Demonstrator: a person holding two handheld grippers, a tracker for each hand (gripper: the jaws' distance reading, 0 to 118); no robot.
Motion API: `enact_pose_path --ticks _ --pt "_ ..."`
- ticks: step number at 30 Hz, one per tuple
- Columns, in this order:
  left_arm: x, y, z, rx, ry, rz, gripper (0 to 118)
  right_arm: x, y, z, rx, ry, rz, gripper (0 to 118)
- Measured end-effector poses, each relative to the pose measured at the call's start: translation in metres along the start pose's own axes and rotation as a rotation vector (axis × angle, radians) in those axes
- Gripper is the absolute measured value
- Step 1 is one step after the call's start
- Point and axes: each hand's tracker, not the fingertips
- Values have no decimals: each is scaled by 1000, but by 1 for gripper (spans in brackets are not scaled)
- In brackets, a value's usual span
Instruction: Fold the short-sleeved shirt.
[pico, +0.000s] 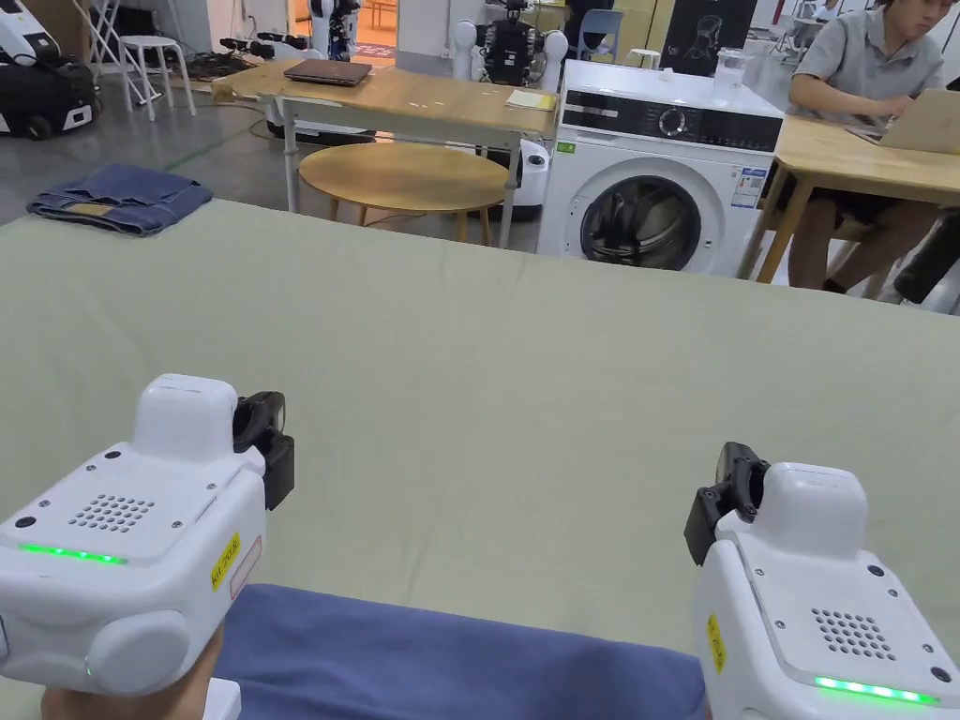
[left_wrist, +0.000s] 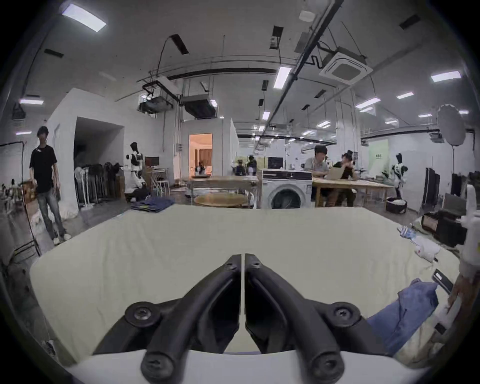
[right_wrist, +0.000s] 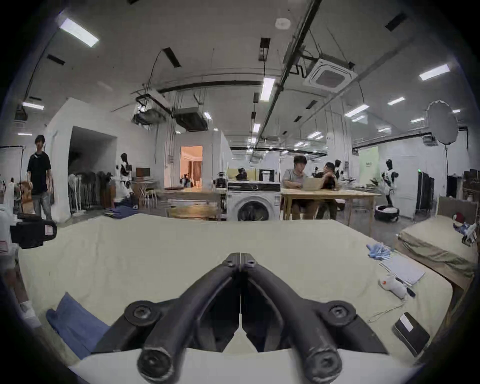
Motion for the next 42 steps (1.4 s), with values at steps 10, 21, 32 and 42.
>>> enact_pose_path --ticks 10,21,32,42 --pt "-110 -22 5 -374 -157 254 0 -2 -8 -9 -57 57 14 0" --pt "-198 -101 -12 -787 -354 619 73 -6 -25 -13 -140 106 72 0" --pt "-191 -154 -52 -833 -677 906 73 0 -33 -14 -188 95 83 0" --pt "-159 -164 -58 -842 -626 880 3 2 -38 -15 -226 94 74 0"
